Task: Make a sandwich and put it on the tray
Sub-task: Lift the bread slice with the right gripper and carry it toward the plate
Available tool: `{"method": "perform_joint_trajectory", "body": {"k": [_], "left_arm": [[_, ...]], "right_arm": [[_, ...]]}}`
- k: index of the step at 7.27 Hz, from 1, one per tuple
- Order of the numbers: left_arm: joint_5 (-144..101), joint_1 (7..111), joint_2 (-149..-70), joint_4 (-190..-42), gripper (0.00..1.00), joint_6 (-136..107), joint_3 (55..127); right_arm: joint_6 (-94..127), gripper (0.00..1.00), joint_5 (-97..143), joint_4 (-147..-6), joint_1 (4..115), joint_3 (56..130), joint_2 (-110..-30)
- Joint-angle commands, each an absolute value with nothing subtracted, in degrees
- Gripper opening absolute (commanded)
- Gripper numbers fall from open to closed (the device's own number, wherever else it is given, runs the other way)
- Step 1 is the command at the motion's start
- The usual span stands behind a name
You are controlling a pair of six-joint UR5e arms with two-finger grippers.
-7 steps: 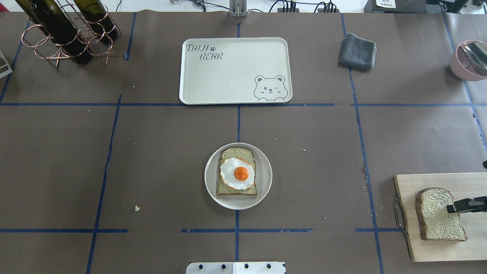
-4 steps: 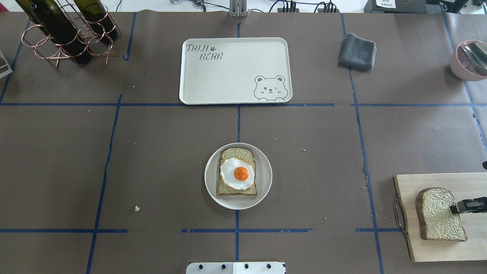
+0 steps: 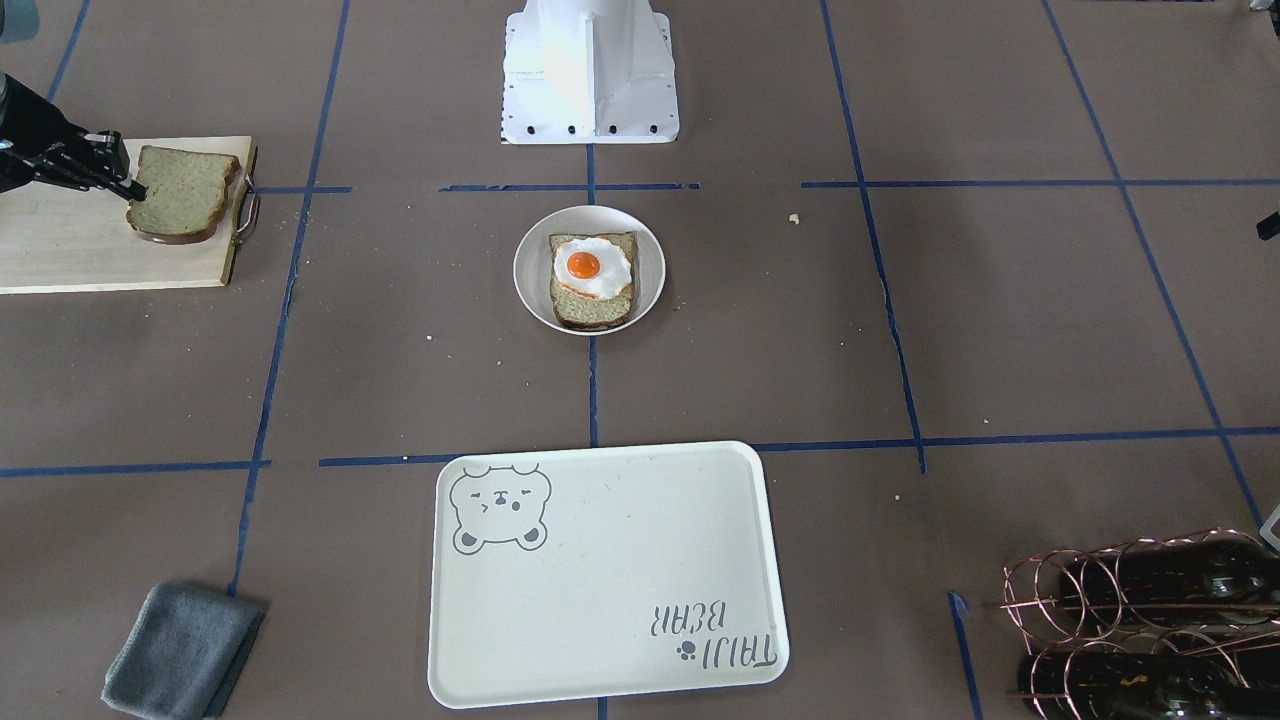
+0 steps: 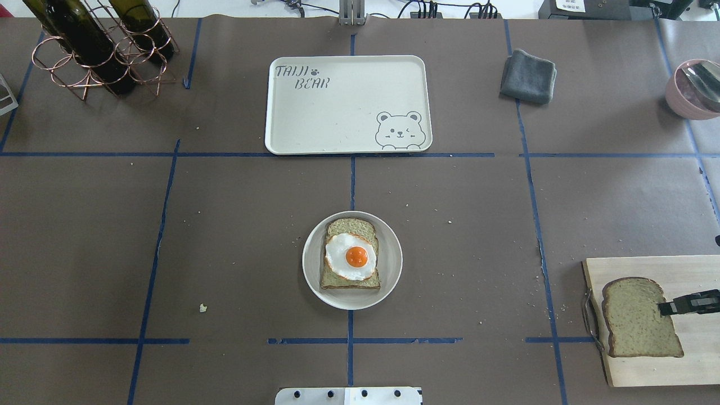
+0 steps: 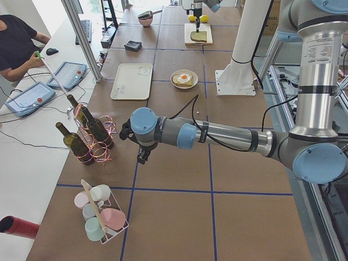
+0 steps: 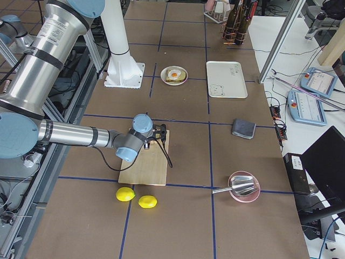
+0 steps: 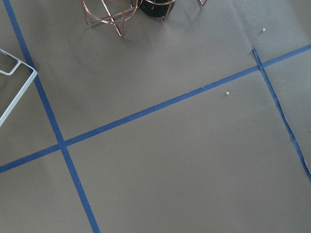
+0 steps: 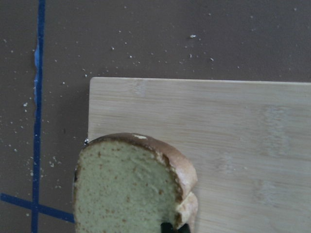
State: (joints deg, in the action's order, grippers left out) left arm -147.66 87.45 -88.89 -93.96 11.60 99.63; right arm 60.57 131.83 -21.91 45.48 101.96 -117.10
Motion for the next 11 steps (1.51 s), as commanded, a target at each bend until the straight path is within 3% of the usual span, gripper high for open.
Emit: {"method": "perform_joint_trajectory", "body": {"k": [1, 4, 6, 11], "left_arm": [[-147.7, 87.5, -88.9, -94.0, 1.0, 11.6, 99.6], [-147.8, 87.4, -89.4, -94.3, 1.0, 9.0, 99.8], [-147.7, 87.2, -89.3, -99.1, 1.0, 4.2, 99.6], [-147.7, 86.7, -89.3, -99.2, 1.0, 3.9, 99.5]], "right_arm": [[61.4, 0.0, 135.4, -21.6, 48.2, 102.7, -113.4], [62.5, 0.0, 136.4, -22.4, 49.7, 102.2, -109.4], [76.7, 0.0, 136.7, -22.6, 49.5, 101.4, -98.1], [83.0, 0.0, 134.2, -37.0, 39.8, 96.0, -71.8]]}}
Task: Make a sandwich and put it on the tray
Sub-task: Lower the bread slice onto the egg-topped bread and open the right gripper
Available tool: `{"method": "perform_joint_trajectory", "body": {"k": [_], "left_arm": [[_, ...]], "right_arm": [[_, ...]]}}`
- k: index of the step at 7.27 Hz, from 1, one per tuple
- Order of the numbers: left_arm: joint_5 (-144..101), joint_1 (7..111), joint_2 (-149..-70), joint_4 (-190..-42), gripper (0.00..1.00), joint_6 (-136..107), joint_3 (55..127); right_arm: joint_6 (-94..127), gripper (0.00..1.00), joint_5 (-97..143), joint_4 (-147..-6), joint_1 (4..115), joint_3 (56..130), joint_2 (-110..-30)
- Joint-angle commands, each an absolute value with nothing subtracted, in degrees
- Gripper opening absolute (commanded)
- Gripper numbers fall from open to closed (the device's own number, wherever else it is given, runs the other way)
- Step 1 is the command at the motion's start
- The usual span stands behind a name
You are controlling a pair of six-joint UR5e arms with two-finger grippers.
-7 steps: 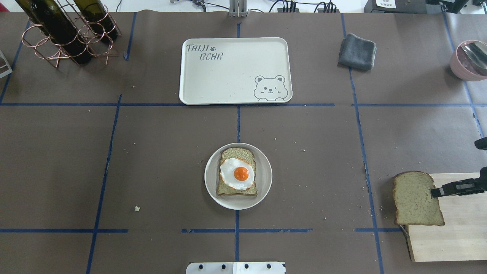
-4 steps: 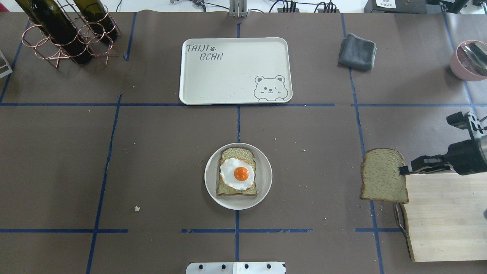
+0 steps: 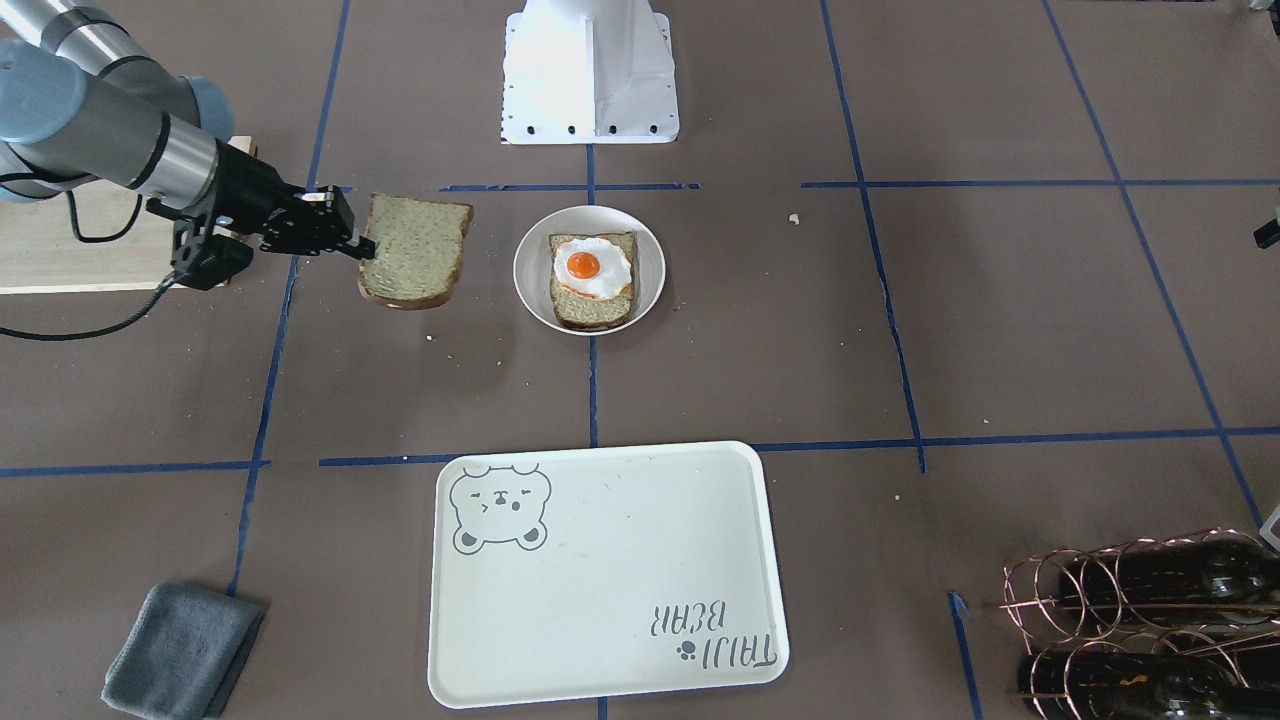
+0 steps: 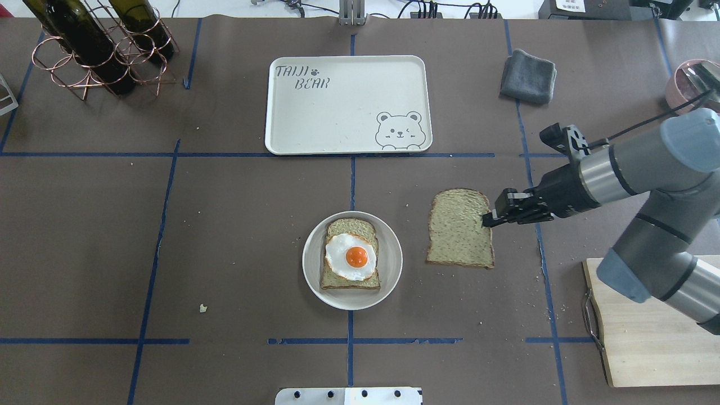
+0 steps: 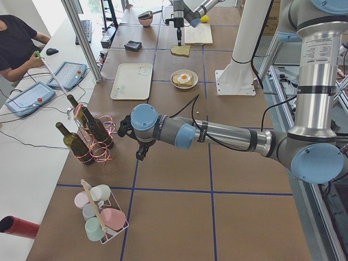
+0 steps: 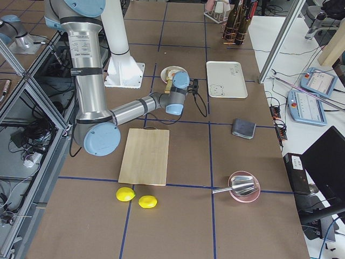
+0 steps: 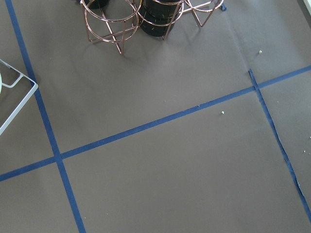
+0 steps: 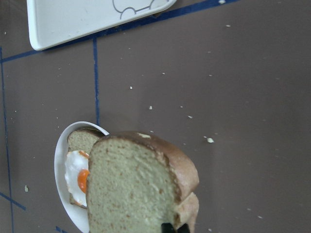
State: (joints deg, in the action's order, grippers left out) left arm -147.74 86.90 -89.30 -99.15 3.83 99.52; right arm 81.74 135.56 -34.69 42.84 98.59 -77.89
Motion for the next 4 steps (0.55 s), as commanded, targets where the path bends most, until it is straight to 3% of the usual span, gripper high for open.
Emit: {"method": "perform_joint_trajectory", "body": {"k": [1, 4], "left_arm": [[-147.7, 86.7, -89.3, -99.2, 1.0, 4.0, 99.4], [-147.7, 86.6, -89.2, -99.5, 1.0, 3.8, 99.5]], "right_arm": [[85.6, 0.0, 129.2, -37.1, 35.6, 94.0, -68.0], [85.7, 0.0, 126.6, -37.6, 32.3, 88.8, -63.0]]}}
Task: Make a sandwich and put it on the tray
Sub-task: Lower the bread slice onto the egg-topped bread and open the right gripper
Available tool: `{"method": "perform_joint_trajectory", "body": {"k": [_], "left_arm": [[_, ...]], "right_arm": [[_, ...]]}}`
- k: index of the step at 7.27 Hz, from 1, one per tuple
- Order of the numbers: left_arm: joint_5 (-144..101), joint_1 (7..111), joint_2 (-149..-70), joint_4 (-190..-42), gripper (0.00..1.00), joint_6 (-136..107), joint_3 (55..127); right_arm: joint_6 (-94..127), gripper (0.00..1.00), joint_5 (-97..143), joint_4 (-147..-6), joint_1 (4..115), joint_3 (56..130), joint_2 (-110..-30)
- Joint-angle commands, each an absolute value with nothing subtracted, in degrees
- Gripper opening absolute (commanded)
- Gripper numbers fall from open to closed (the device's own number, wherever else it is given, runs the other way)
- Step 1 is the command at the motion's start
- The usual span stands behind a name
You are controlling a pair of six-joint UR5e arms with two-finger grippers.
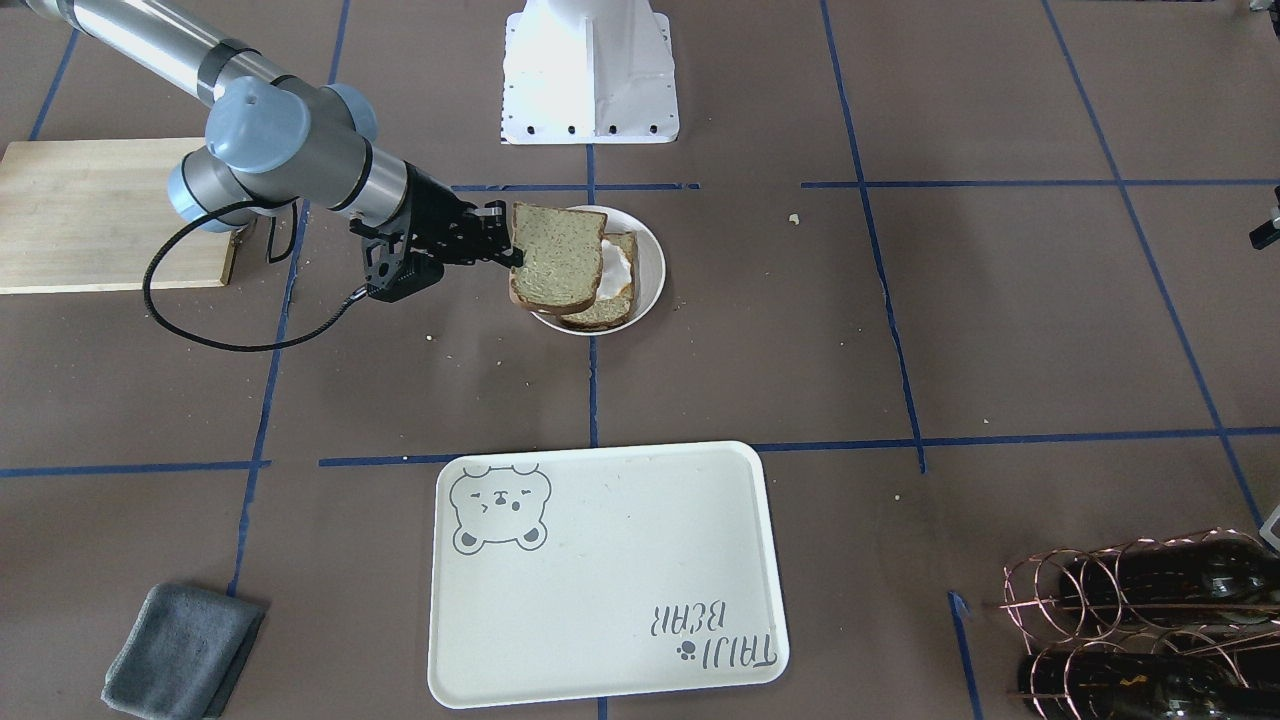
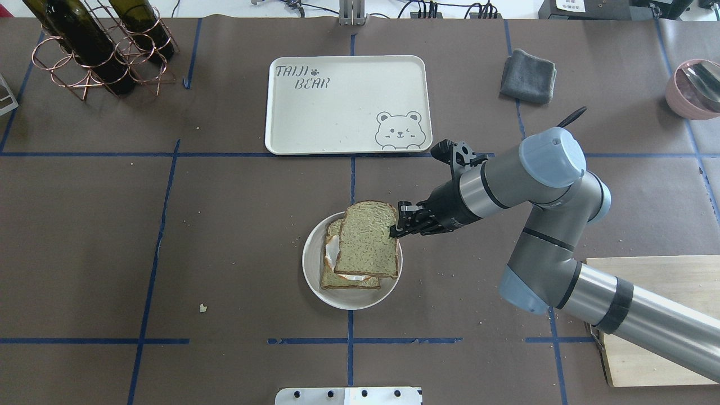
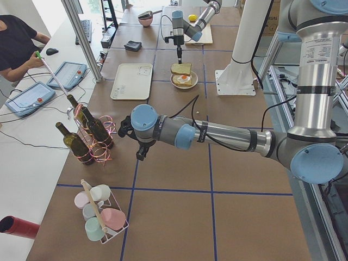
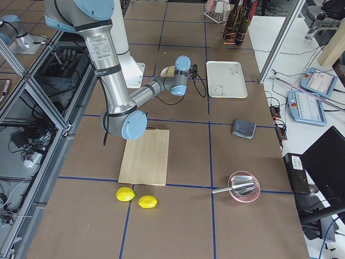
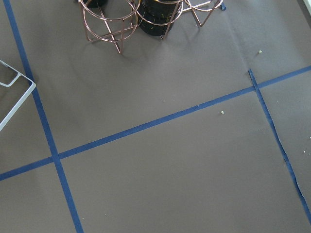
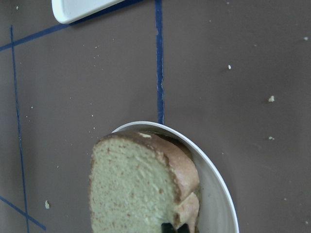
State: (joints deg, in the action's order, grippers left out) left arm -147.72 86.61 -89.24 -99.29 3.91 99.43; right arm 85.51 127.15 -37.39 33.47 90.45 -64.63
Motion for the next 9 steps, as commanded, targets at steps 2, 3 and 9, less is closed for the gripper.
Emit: {"method": "perform_joint_trajectory", "body": {"k": [2, 3, 9], "left_arm": [[-147.7, 86.7, -89.1, -99.5, 1.0, 3.8, 99.5], [-147.7, 86.6, -89.0, -99.5, 1.0, 3.8, 99.3], [-147.7, 86.6, -89.0, -99.5, 1.0, 3.8, 99.1]], "right_arm": [[85.6, 0.0, 126.4, -37.9, 31.6, 88.7, -62.8], [85.5, 0.0, 126.4, -38.0, 31.0, 88.2, -62.8], [85.5, 0.0, 125.1, -38.9, 31.0, 87.2, -61.3]]}}
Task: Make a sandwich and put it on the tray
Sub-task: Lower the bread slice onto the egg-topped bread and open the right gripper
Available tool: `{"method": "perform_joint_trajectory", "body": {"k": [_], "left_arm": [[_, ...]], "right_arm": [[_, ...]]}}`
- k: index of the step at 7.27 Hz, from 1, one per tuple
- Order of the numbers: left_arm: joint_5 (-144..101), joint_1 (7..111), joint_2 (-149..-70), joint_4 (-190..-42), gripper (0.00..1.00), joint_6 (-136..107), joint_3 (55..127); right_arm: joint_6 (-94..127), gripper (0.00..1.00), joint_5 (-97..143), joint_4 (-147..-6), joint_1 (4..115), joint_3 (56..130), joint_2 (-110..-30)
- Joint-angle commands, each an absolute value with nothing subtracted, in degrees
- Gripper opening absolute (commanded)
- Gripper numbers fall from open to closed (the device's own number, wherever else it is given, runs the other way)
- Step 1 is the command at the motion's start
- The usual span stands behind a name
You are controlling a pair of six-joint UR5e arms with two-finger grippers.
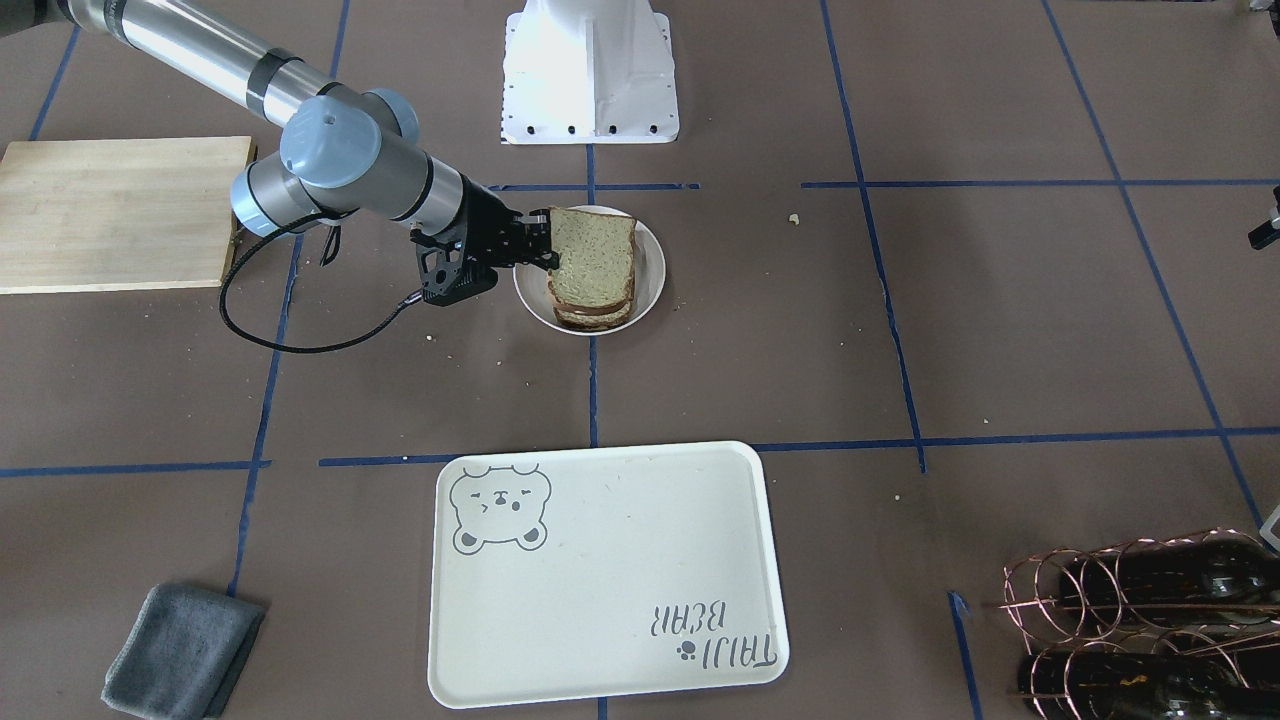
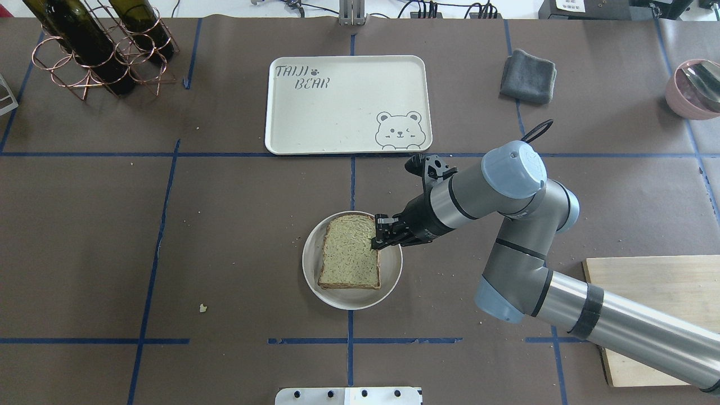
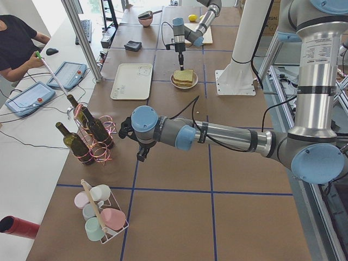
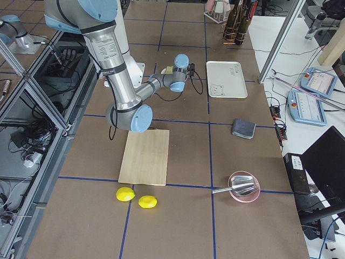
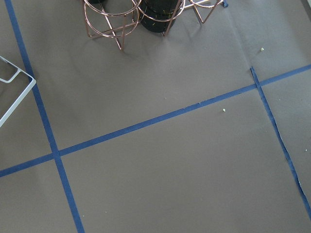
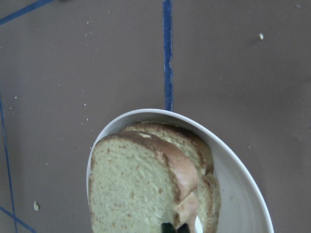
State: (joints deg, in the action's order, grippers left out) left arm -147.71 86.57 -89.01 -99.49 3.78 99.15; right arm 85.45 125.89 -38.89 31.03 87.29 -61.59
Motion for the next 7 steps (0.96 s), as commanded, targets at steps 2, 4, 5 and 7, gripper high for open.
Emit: {"method": "perform_joint_trajectory", "body": {"k": [2, 4, 5, 7], "left_arm": [[-147.7, 86.6, -88.9, -99.5, 1.0, 3.8, 99.1], [-147.7, 86.6, -89.0, -99.5, 1.0, 3.8, 99.1], [-147.7, 86.5, -89.0, -99.6, 1.0, 3.6, 99.5], [-148.4, 81.9, -89.2, -104.6, 1.0, -4.1, 100.2]], "right_arm": [[85.5, 0.0, 125.0, -39.2, 31.0, 86.9, -61.3], [85.6, 0.89, 124.7, -39.1, 30.8, 86.7, -61.3], [85.6, 1.0, 124.3, -39.1, 30.8, 86.7, -61.4], [85.7, 1.0, 124.5, -39.8, 31.4, 88.9, -62.3]]}}
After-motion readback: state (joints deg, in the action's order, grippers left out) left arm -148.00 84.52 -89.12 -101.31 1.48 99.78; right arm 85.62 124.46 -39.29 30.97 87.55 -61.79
